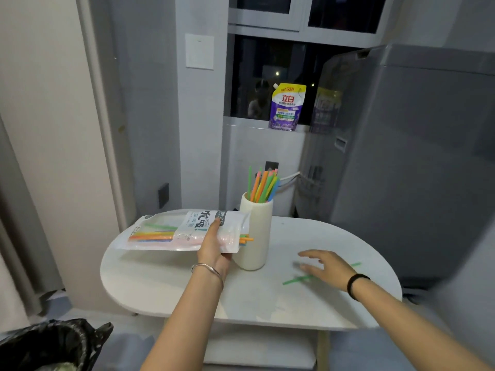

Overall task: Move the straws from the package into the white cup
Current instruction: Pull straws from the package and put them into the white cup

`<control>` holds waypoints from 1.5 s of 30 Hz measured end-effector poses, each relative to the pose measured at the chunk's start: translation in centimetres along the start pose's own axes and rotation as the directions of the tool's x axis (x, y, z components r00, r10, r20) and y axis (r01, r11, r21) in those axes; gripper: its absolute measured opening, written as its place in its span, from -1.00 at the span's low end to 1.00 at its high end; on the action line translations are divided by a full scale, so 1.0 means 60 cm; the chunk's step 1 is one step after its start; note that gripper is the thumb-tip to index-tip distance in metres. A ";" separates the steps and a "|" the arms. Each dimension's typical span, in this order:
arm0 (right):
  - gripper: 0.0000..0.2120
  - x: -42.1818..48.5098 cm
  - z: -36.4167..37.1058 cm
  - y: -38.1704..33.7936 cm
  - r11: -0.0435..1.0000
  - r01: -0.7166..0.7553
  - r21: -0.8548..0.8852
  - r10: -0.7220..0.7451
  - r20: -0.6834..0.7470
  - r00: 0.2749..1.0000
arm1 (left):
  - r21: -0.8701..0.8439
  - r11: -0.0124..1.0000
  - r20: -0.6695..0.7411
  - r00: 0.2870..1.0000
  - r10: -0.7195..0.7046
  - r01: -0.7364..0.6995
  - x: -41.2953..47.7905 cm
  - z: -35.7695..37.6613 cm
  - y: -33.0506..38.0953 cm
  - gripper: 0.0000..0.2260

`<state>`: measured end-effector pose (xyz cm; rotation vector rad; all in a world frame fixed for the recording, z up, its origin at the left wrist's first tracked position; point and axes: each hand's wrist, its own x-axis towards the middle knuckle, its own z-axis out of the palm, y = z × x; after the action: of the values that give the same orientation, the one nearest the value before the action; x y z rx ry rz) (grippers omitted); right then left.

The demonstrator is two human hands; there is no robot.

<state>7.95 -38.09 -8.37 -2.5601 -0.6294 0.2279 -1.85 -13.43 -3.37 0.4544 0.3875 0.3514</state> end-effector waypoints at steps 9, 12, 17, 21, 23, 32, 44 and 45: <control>-0.74 0.003 0.080 0.032 0.936 0.062 -0.346 -0.092 -0.072 0.993 | -0.013 0.998 -0.075 0.996 -0.055 0.054 -0.002 -0.005 -0.004 -0.55; -0.74 0.008 0.086 0.034 0.858 0.144 -0.493 -0.189 -0.042 0.981 | -0.013 0.999 -0.080 0.996 -0.050 0.049 -0.001 -0.003 -0.006 -0.55; -0.69 0.012 0.090 0.020 0.742 0.270 -0.614 -0.313 0.039 0.949 | -0.004 0.999 -0.100 0.994 -0.041 0.041 -0.001 -0.003 -0.007 -0.53; -0.60 0.004 0.041 -0.040 0.904 0.254 -0.345 -0.343 -0.227 0.911 | -0.007 0.999 -0.106 0.994 -0.041 0.040 0.000 -0.006 -0.002 -0.54; -0.55 -0.006 0.000 -0.083 0.925 0.331 -0.185 -0.379 -0.433 0.818 | -0.008 0.999 -0.094 0.995 -0.035 0.034 0.003 -0.010 0.000 -0.54; -0.35 -0.010 -0.196 -0.262 0.626 0.722 0.295 -0.109 -0.884 0.455 | 0.000 1.000 -0.051 0.998 -0.022 0.022 0.011 -0.016 0.015 -0.77; -0.35 0.047 -0.184 -0.312 0.674 0.724 0.146 -0.174 -0.921 0.347 | -0.056 0.998 -0.039 0.999 0.000 -0.002 0.020 -0.022 0.036 -0.85; -0.35 0.053 -0.174 -0.312 0.699 0.701 0.142 -0.210 -0.896 0.390 | -0.057 0.998 -0.036 0.999 -0.005 0.002 0.020 -0.023 0.038 -0.90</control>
<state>6.22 -26.51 9.87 -1.5298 -0.7389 -0.9064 -1.91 -10.56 -3.75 0.3922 0.4126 0.3668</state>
